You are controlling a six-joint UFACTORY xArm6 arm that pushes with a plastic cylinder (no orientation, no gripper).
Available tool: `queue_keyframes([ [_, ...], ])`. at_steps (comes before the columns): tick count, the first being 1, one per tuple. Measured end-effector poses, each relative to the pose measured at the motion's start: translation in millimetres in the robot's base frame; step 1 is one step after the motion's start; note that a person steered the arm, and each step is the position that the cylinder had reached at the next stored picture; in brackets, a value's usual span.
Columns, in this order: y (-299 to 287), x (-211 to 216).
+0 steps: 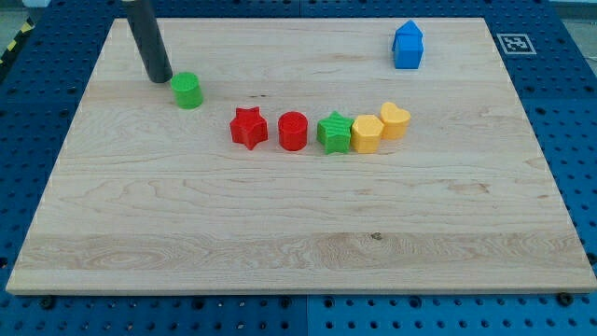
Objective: Slide the green circle left to red star
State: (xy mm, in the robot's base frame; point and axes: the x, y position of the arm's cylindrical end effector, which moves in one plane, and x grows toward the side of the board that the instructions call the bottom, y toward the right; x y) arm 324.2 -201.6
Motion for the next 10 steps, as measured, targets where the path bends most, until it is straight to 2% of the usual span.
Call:
queue_keyframes([
  [1,13,1],
  [3,38,29],
  [7,79,36],
  [10,84,54],
])
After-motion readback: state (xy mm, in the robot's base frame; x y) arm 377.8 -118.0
